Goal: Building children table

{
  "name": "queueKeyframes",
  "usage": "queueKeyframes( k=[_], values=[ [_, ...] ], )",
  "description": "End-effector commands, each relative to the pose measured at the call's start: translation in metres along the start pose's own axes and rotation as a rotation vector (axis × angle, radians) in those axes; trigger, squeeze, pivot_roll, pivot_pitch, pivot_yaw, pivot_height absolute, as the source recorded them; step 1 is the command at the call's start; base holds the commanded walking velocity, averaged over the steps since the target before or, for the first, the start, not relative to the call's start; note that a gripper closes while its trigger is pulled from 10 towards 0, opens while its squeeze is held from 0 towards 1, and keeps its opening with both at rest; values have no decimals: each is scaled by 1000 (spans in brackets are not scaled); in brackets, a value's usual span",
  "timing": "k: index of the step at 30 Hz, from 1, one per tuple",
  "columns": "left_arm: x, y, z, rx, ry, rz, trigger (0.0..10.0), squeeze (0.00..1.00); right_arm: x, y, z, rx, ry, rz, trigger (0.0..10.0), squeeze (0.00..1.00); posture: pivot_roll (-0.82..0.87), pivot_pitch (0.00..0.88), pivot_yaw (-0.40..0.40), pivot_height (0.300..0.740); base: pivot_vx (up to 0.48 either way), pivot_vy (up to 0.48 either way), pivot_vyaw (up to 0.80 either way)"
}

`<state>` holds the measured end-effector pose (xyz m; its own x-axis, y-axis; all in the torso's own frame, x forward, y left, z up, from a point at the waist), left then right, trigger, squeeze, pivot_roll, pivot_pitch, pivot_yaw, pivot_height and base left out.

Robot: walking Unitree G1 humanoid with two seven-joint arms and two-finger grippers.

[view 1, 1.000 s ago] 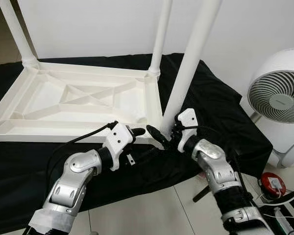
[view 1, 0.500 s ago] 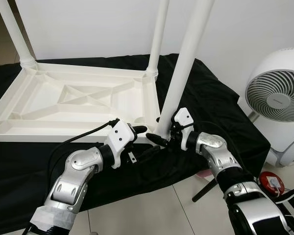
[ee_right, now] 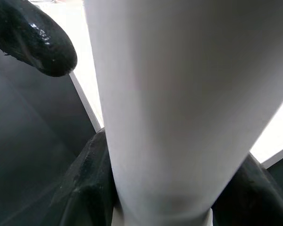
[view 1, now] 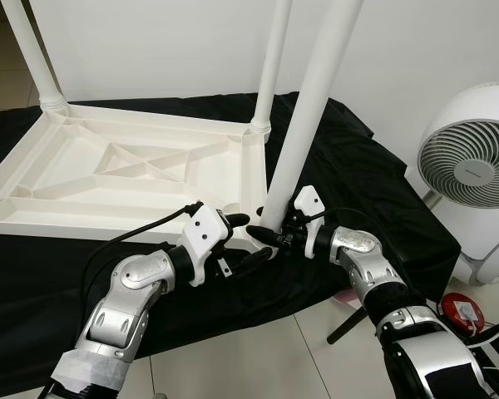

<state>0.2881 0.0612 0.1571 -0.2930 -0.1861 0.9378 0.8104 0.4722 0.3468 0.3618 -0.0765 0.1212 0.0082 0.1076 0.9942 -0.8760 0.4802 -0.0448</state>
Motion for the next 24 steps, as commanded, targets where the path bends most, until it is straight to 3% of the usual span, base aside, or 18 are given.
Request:
queueKeyframes(
  k=[1, 4, 7, 12, 14, 15, 24],
  values=[
    [-2, 0, -1, 46, 10, 12, 10000, 0, -7, -5, 4, -74, 11, 0, 10000, 0, 23, 0, -85, 740, 0, 0, 0],
    [-2, -1, -1, 45, 11, 14, 10000, 0, -7, -7, 4, -115, 1, -5, 10000, 0, 23, 0, -85, 740, 0, 0, 0],
    [-4, -4, 0, 47, 11, 23, 10000, 0, -7, -7, 5, -270, -63, -61, 10000, 0, 20, 0, -93, 740, 0, 0, 0],
    [-4, -6, 0, 46, 10, 30, 10000, 0, -4, 1, 4, -421, -142, -125, 10000, 0, 20, 0, -94, 740, 0, 0, 0],
    [-4, -6, 0, 46, 11, 30, 10000, 0, -5, 0, 4, -476, -152, -160, 10000, 0, 23, 0, -94, 740, 0, 0, 0],
    [-4, -6, 1, 46, 11, 29, 10000, 0, -7, -4, 6, -563, -160, -208, 10000, 0, 22, 0, -93, 740, 0, 0, 0],
    [-3, -4, 2, 53, 12, 23, 10000, 0, -2, -10, 16, -783, -203, -252, 10000, 0, 32, 0, -98, 740, 0, 0, 0]
  ],
)
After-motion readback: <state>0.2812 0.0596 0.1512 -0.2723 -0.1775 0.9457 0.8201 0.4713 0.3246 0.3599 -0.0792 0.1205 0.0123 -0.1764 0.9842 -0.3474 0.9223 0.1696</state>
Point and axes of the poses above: a point about 5 cm out from each wrist's last joint towards the gripper, its own z axis pointing back from the gripper into the wrist, its own x axis along the axis of the wrist's last joint, y = z × x, the point moved 4 cm from there along -z, pointing out of the wrist towards the gripper, and after that the axes turned 6 degrees about -z, right-handed, at the moved point
